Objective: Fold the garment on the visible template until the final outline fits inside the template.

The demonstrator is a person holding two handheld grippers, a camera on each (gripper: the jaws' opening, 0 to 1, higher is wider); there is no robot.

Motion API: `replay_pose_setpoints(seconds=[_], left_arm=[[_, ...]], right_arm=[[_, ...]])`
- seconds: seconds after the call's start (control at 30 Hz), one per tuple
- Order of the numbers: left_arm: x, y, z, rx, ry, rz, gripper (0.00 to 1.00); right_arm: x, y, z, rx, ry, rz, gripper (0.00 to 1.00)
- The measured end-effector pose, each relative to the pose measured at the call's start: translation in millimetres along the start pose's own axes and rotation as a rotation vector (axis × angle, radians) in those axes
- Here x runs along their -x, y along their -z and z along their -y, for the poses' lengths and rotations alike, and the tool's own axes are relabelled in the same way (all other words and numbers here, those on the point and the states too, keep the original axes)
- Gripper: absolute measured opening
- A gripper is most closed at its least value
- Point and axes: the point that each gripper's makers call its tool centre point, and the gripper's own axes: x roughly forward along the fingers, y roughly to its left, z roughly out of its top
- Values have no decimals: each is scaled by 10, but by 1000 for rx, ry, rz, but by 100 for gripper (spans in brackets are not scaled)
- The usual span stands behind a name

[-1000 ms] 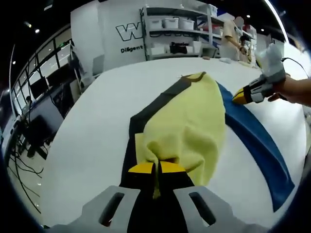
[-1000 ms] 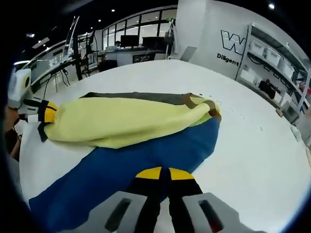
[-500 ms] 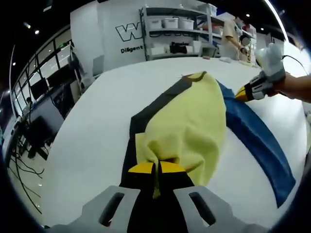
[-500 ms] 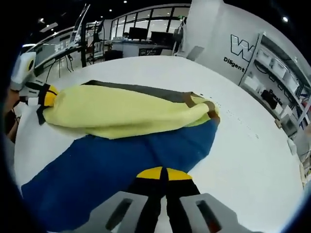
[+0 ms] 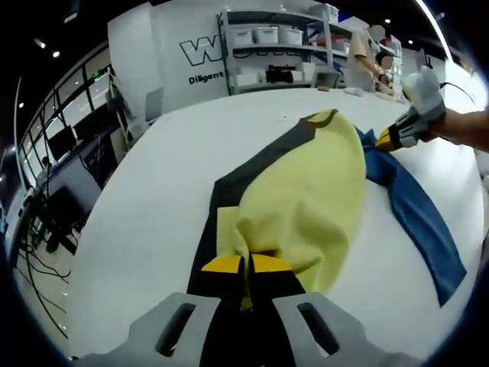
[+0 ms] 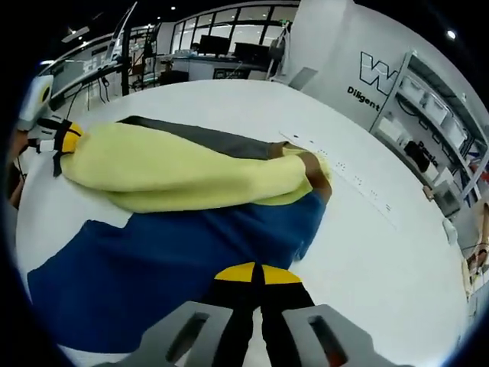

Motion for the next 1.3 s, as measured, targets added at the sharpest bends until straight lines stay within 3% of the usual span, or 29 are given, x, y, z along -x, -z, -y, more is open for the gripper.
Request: replay_pose_setpoints(seconds=[0.6, 0.73, 1.03, 1.3], left_arm=[[-9, -32, 50, -22, 1, 1, 0], [-13, -39, 55, -21, -1, 4, 0], [-15, -36, 58, -24, 0, 4, 0], [-12, -37, 59, -26, 1, 5, 0]], right_arm=[[48, 152, 265, 58, 39, -39, 0], [60, 118, 175, -60, -22, 0, 0], [273, 44, 180, -43, 14, 72, 0], [431, 122, 218, -140, 23, 96, 6]])
